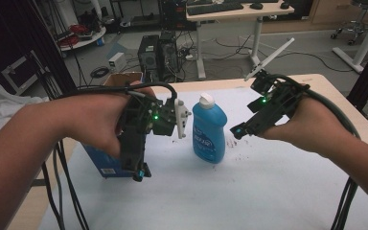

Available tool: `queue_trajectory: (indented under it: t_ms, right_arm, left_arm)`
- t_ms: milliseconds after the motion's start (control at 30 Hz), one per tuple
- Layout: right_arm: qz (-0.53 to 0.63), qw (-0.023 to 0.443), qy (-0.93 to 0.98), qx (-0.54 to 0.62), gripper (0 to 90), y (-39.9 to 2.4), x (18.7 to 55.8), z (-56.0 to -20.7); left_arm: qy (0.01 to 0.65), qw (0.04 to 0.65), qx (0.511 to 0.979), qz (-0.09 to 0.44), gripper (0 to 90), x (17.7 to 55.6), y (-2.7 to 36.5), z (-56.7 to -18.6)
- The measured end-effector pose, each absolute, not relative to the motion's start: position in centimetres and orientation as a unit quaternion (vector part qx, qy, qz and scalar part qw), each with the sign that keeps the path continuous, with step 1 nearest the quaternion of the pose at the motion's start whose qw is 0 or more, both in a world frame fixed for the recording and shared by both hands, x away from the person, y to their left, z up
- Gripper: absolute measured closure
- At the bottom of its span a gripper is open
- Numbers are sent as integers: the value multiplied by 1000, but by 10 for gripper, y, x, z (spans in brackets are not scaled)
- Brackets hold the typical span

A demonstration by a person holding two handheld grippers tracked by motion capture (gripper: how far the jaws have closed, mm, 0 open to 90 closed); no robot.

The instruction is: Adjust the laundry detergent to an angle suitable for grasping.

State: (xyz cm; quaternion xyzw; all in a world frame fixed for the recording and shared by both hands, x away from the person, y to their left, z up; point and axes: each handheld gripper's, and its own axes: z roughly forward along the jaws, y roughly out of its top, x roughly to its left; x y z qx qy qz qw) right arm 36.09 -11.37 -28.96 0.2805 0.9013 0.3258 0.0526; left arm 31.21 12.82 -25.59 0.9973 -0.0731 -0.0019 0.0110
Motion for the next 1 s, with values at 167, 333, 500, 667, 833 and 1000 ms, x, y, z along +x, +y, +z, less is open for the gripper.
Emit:
queue_trajectory:
  t_ms: [167,333,500,667,833,1000]
  right_arm:
    - [338,43,896,284,23,-103,367,-297]
    - [347,47,890,290,23,-95,374,-304]
    - [348,51,889,292,23,-87,379,-315]
    - [342,53,891,292,23,-79,383,-322]
    - [349,53,889,291,23,-74,387,-325]
    - [355,53,886,294,23,-68,390,-329]
  left_arm:
    - [-73,12,997,-2,17,310,129,-255]
    - [-72,17,997,0,17,310,129,-255]
    - [-72,17,997,-1,17,310,132,-256]
    - [-67,15,998,-3,17,310,134,-258]
    - [-65,16,998,-2,17,308,136,-260]
    - [-64,15,998,-2,17,309,137,-259]
